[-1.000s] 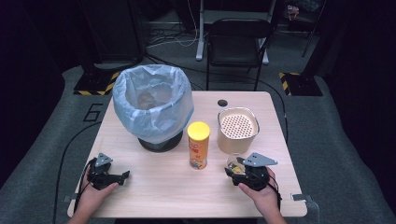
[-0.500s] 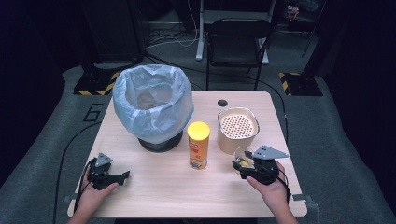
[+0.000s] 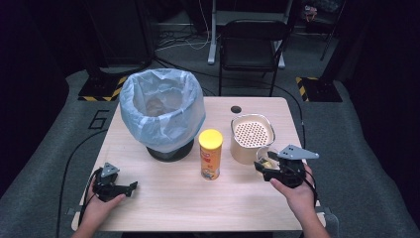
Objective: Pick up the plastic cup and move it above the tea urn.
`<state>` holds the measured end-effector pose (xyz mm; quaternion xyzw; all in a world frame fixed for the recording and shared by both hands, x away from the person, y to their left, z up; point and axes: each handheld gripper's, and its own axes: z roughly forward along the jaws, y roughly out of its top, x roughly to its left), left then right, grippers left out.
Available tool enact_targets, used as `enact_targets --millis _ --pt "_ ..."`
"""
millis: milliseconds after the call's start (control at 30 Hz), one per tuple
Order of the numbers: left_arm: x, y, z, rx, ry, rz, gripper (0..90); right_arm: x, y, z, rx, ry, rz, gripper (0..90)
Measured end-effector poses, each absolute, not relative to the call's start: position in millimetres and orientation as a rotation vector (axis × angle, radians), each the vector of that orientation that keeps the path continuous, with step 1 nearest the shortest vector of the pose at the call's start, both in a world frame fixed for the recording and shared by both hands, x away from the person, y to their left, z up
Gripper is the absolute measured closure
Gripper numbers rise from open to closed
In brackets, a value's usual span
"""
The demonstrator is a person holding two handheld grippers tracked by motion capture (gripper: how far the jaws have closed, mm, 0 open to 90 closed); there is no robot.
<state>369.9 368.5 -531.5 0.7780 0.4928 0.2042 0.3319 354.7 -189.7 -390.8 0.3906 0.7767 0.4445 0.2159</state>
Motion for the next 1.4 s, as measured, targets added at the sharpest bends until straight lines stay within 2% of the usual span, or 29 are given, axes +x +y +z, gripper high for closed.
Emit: enact_targets --millis 367,1400 --pt "370 369 -531 2.033 1.287 0.528 0.7 361 -193 -375 1.072 2.152 1.234 36.7" --pt "370 368 -532 2.032 1.288 0.535 0.7 367 -189 -365 1.063 2.16 1.249 36.7"
